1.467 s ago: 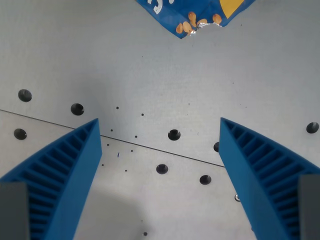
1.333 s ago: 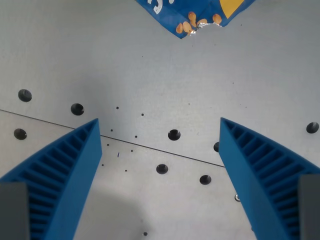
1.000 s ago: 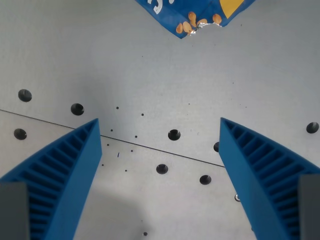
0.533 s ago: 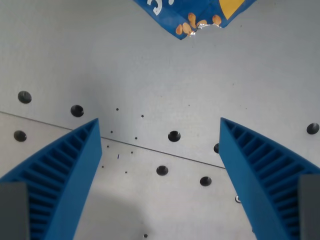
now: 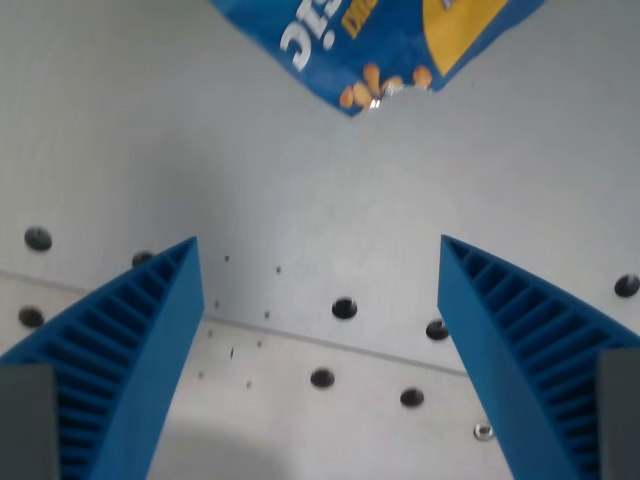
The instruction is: Move above the blue bag
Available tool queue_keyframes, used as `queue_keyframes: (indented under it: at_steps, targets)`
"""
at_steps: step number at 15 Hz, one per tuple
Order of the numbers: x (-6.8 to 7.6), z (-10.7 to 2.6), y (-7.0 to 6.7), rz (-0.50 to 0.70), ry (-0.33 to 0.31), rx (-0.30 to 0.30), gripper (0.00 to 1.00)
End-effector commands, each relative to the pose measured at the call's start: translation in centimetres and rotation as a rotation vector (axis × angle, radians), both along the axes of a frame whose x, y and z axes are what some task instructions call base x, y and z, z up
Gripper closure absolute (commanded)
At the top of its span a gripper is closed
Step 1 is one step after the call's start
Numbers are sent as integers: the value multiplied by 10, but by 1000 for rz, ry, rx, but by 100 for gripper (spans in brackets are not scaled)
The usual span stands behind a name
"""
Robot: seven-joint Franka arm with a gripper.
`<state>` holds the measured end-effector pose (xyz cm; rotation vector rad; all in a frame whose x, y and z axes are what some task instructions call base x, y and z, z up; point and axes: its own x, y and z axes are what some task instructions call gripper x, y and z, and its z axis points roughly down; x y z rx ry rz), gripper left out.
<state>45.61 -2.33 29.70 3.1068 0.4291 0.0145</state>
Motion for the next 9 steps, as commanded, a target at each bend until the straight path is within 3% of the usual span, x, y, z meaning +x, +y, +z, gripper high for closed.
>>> queue_keyframes:
  at_steps: [1,9]
  targets:
    - [16,-4,0,-93,19,8,0]
    - [51,-30,1,-167,2,13,0]
